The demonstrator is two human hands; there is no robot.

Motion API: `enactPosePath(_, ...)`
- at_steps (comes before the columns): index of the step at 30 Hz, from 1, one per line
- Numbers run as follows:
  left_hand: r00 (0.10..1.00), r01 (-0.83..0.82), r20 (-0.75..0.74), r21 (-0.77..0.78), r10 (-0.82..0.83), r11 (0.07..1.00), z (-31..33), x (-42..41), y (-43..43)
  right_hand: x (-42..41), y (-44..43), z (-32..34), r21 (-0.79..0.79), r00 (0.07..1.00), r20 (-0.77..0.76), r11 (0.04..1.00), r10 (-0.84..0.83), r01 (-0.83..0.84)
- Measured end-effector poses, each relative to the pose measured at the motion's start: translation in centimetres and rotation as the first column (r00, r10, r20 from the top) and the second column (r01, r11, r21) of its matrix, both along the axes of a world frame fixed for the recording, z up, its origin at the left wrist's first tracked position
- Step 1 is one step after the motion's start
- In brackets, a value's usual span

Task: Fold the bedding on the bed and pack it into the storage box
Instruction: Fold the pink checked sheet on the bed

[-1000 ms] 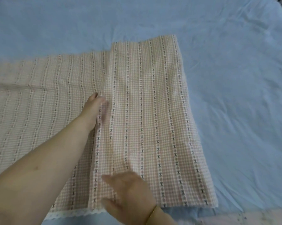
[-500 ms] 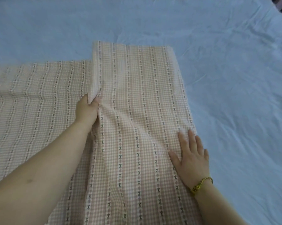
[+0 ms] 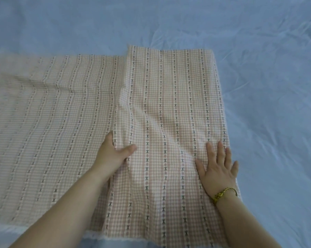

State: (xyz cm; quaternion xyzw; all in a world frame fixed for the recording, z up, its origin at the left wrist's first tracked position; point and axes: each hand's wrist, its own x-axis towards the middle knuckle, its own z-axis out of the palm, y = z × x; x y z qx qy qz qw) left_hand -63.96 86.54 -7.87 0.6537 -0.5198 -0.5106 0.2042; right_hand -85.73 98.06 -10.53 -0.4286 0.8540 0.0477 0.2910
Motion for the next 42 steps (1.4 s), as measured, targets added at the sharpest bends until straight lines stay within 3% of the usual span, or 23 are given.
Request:
enactPosePath(3,0.987,0.001,0.158,-0.089,0.013,0.996,0.6,0.9,0.5,0.5,0.4,0.3,-0.044,1.000,0.031,0.999,0.004,-0.003)
enactPosePath(6,0.953,-0.015,0.303,-0.010,0.018,1.000,-0.3,2.0,1.4,0.5,1.0,0.2,-0.044,0.999,0.021,0.999,0.032,-0.031)
enactPosePath(8,0.948,-0.048,0.319,0.060,0.026,0.997,-0.8,2.5,3.1,0.1,1.1,0.2,-0.019,0.998,0.014,0.998,0.062,-0.062)
enactPosePath(12,0.969,-0.050,0.244,0.004,0.048,0.999,-0.1,3.2,5.9,-0.1,0.8,0.3,-0.028,0.996,0.007,0.996,0.087,-0.087)
enactPosePath(14,0.945,-0.023,0.327,-0.007,0.024,1.000,0.4,3.4,6.4,0.1,1.3,0.3,-0.040,0.995,0.009,0.994,0.098,-0.098)
enactPosePath(15,0.905,0.018,0.425,0.014,-0.023,1.000,0.6,3.4,6.5,0.1,1.6,0.2,-0.041,0.995,0.006,0.994,0.101,-0.101)
enactPosePath(17,0.731,0.122,0.665,0.094,-0.153,0.988,0.5,3.1,7.1,0.2,2.0,0.0,-0.036,0.994,-0.001,0.994,0.105,-0.105)
enactPosePath(19,0.617,0.215,0.774,0.013,-0.146,0.976,-0.1,2.9,8.3,0.2,2.1,-0.1,-0.048,0.993,-0.009,0.992,0.115,-0.115)
enactPosePath(22,0.648,0.467,0.744,-0.222,-0.161,0.856,-1.5,1.3,10.2,0.2,2.0,0.0,-0.038,0.993,-0.027,0.992,0.118,-0.119)
enactPosePath(24,0.581,0.603,0.758,-0.157,-0.296,0.782,-2.0,-0.4,9.1,0.5,1.5,0.3,-0.054,0.992,-0.047,0.992,0.116,-0.118)
enactPosePath(28,0.554,0.587,0.765,-0.078,-0.329,0.805,-3.4,-2.9,3.3,1.7,-1.7,0.7,-0.212,0.956,-0.109,0.934,0.271,-0.289)
enactPosePath(34,0.517,0.620,0.788,-0.074,-0.335,0.781,-4.8,-4.5,-7.3,1.5,-7.9,-1.7,-0.151,0.897,-0.149,0.887,0.416,-0.436)
enactPosePath(36,0.514,0.610,0.800,-0.087,-0.310,0.787,-5.1,-4.1,-10.4,-0.8,-9.5,-1.7,-0.136,0.916,-0.209,0.918,0.342,-0.374)
enactPosePath(40,0.541,0.609,0.779,-0.102,-0.317,0.787,-6.0,-3.4,-14.1,-2.2,-14.6,-0.8,-0.172,0.979,-0.195,0.985,-0.063,0.029)
enactPosePath(42,0.560,0.604,0.775,-0.137,-0.295,0.785,-6.6,-3.3,-14.2,0.1,-18.3,-0.8,-0.210,0.975,-0.208,0.970,0.081,-0.126)
